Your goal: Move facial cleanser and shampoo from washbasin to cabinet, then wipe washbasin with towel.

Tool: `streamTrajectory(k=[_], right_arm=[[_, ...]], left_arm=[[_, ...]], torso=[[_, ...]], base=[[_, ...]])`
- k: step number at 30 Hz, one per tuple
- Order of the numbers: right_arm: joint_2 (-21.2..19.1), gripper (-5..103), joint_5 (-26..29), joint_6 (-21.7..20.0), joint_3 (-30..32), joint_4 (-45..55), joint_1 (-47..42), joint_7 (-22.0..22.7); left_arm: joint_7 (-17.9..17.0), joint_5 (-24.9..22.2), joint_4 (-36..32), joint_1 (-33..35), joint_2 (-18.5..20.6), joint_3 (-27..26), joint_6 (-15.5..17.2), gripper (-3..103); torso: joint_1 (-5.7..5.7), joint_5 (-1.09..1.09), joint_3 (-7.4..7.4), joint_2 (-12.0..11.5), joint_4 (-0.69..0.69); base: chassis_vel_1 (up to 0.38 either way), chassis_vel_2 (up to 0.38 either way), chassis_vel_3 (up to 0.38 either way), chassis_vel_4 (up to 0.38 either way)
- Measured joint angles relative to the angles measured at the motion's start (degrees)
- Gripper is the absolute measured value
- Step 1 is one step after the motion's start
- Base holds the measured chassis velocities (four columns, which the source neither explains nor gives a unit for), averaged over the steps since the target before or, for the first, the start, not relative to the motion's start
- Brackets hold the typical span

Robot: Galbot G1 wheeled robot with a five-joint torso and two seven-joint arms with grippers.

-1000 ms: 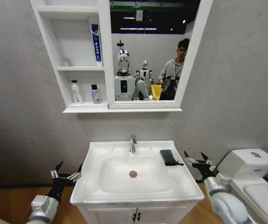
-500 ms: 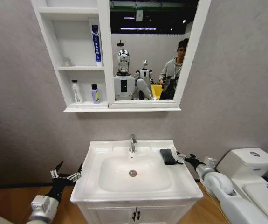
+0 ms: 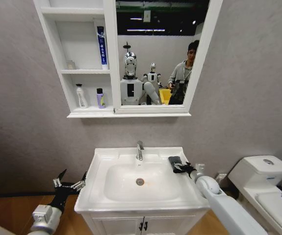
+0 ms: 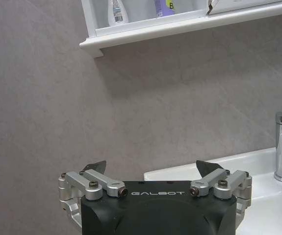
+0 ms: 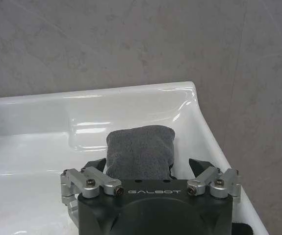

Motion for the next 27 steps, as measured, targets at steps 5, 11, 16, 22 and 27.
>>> streamTrajectory(k=[5, 11, 16, 22, 27], right_arm=[[0.3, 85, -0.9, 0.3, -0.5, -1.3, 0.8, -1.1], [0.7, 58, -2.5, 0.2, -1.1, -1.8, 0.6, -0.6], [0.9, 41, -3.4, 0.2, -1.5, -2.2, 0.5, -0.2], [1.0, 20, -3.3, -0.4, -1.4, -1.4, 0.5, 0.5], [0.2, 4, -1.7, -2.3, -0.7, 6.5, -0.9, 3.3]], left_arm=[[0.0, 0.0, 0.0, 0.0, 0.0, 0.0, 0.0, 100], [0.0, 0.0, 0.0, 0.0, 0.0, 0.0, 0.0, 100], [0.0, 0.0, 0.0, 0.0, 0.0, 0.0, 0.0, 100], [0.0, 0.0, 0.0, 0.0, 0.0, 0.0, 0.0, 100], [0.0, 0.0, 0.0, 0.0, 0.0, 0.0, 0.0, 100]], torso=[[0.0, 0.0, 0.0, 0.0, 0.01], [0.0, -0.01, -0.01, 0.0, 0.01], [-0.01, -0.01, -0.01, 0.0, 0.01], [-0.01, 0.0, -0.01, 0.0, 0.0], [0.0, 0.02, 0.0, 0.0, 0.01]], base=[[0.0, 0.0, 0.0, 0.0], [0.0, 0.0, 0.0, 0.0], [0.0, 0.0, 0.0, 0.0], [0.0, 0.0, 0.0, 0.0], [0.0, 0.0, 0.0, 0.0]])
